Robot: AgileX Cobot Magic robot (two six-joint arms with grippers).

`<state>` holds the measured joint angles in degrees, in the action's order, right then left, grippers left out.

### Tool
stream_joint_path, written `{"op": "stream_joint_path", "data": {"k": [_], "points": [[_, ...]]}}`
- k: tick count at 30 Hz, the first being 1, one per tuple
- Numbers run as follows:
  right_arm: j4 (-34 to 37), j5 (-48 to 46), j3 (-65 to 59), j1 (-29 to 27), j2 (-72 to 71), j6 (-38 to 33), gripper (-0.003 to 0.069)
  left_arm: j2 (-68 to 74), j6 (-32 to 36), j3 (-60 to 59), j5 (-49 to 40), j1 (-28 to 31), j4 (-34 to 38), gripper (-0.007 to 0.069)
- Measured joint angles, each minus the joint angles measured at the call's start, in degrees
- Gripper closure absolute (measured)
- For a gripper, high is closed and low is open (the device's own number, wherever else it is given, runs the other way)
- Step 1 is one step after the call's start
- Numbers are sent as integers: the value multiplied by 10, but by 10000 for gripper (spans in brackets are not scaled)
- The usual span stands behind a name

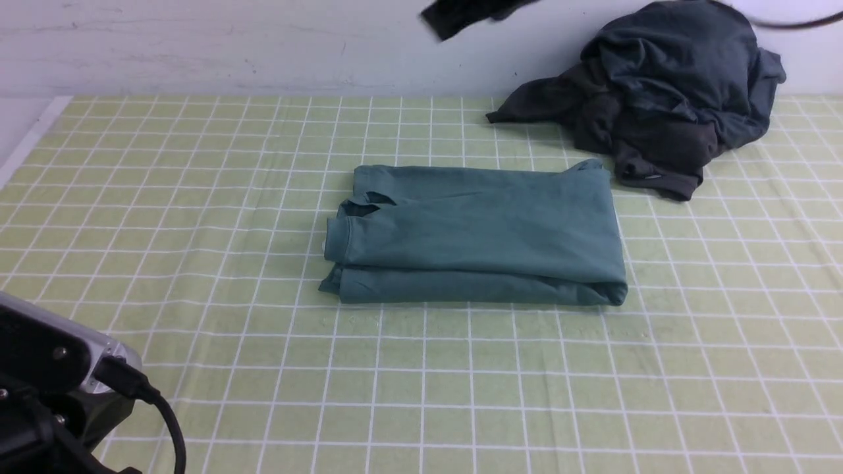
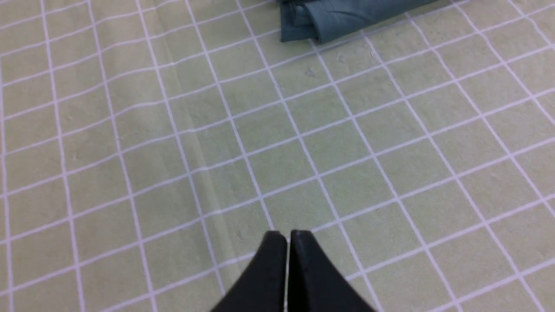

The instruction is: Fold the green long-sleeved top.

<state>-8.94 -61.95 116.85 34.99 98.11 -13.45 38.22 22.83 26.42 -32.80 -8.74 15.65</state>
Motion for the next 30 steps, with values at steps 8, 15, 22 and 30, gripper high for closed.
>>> {"op": "stream_joint_path", "data": {"k": [8,15,22,30], "points": [[-63,43,-168,-9,-237,57,643,0,0,0,-1,0,1,627],[-82,365,-535,-10,-437,142,645,0,0,0,-1,0,1,627],[-76,639,-865,-10,-518,283,645,0,0,0,-1,0,1,627],[-76,844,-1085,-10,-484,382,645,0,0,0,-1,0,2,627]]}}
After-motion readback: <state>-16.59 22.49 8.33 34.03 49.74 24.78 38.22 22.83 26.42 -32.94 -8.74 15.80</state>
